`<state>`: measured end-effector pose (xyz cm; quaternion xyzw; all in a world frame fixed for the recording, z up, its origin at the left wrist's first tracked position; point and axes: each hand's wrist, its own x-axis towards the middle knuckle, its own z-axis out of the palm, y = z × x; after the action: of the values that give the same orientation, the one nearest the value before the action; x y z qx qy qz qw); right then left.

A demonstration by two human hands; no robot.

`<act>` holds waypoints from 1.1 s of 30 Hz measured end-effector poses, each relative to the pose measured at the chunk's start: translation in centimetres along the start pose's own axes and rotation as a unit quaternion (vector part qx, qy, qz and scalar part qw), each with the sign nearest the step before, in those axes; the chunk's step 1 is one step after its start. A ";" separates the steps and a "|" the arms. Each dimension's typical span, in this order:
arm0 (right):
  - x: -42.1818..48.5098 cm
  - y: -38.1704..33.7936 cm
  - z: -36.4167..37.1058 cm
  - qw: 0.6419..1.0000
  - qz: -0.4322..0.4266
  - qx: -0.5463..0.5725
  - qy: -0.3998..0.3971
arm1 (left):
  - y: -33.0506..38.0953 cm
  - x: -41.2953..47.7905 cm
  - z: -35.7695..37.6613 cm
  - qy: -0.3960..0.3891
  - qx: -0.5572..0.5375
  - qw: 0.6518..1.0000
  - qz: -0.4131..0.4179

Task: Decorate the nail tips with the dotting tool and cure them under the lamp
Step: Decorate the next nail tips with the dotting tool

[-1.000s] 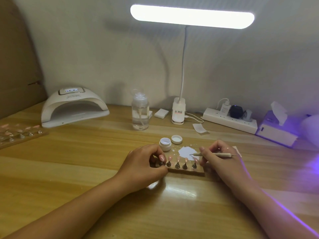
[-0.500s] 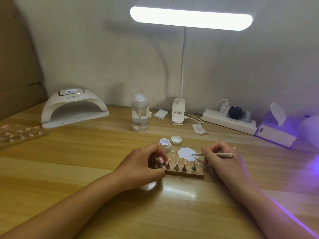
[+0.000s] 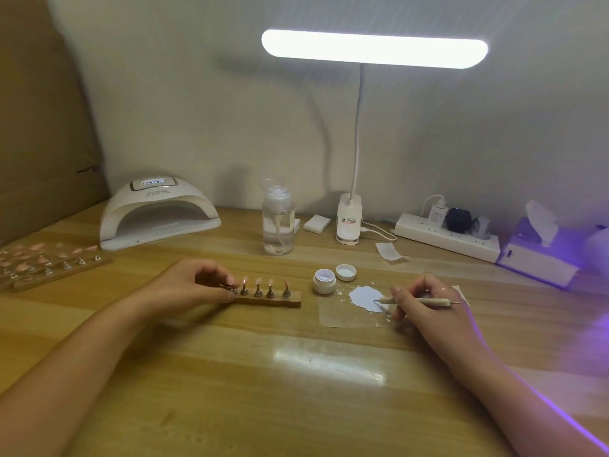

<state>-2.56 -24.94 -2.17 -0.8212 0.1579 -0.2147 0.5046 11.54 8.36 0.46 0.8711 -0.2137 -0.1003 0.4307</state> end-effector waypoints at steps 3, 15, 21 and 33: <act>0.0 0.0 -0.1 1.000 0.000 0.000 0.006 | -0.3 0.3 0.7 0.048 -0.004 0.999 0.008; -0.2 -0.3 0.0 1.000 -0.008 -0.010 -0.007 | 1.9 -0.8 1.1 0.222 0.163 0.951 0.140; -0.1 -0.5 0.1 1.000 0.007 -0.014 -0.012 | 7.1 -1.7 8.4 0.089 0.010 0.969 0.231; -0.5 -0.9 0.1 0.998 -0.011 -0.057 -0.015 | 7.9 0.2 14.3 0.026 0.062 0.977 0.204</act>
<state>-2.86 -24.25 -1.51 -0.8535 0.1529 -0.1985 0.4568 4.37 -6.13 -1.99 0.8365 -0.3813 0.0255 0.3927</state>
